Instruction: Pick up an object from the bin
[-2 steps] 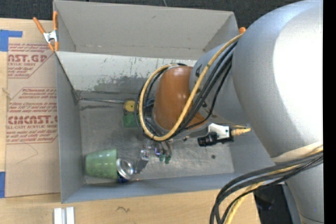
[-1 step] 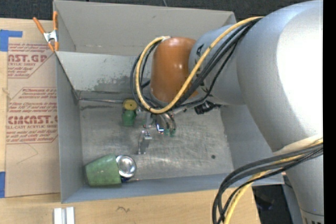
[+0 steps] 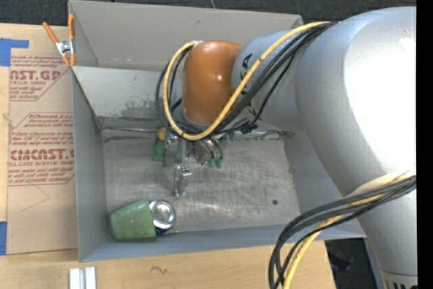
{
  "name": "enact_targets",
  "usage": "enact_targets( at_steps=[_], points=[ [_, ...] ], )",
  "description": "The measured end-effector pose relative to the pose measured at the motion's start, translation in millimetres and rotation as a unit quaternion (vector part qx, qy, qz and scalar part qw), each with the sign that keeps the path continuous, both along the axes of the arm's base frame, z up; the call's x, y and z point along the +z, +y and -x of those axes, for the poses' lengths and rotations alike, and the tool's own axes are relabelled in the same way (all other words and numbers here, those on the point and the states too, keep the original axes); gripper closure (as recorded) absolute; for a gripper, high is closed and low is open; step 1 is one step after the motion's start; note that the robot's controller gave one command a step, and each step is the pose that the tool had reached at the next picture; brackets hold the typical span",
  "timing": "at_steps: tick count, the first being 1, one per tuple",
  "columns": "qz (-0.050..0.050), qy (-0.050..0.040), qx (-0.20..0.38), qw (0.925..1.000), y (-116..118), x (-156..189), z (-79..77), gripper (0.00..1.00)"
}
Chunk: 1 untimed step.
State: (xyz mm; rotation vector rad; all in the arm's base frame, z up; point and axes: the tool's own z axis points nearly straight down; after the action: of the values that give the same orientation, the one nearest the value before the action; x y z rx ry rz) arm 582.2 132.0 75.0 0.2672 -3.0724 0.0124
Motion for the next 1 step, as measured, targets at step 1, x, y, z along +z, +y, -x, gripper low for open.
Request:
enact_targets(
  at_steps=[1],
  points=[
    [-0.003,-0.0055,0.039,0.9992,9.9,-3.1,-0.5,0.00]
  ],
)
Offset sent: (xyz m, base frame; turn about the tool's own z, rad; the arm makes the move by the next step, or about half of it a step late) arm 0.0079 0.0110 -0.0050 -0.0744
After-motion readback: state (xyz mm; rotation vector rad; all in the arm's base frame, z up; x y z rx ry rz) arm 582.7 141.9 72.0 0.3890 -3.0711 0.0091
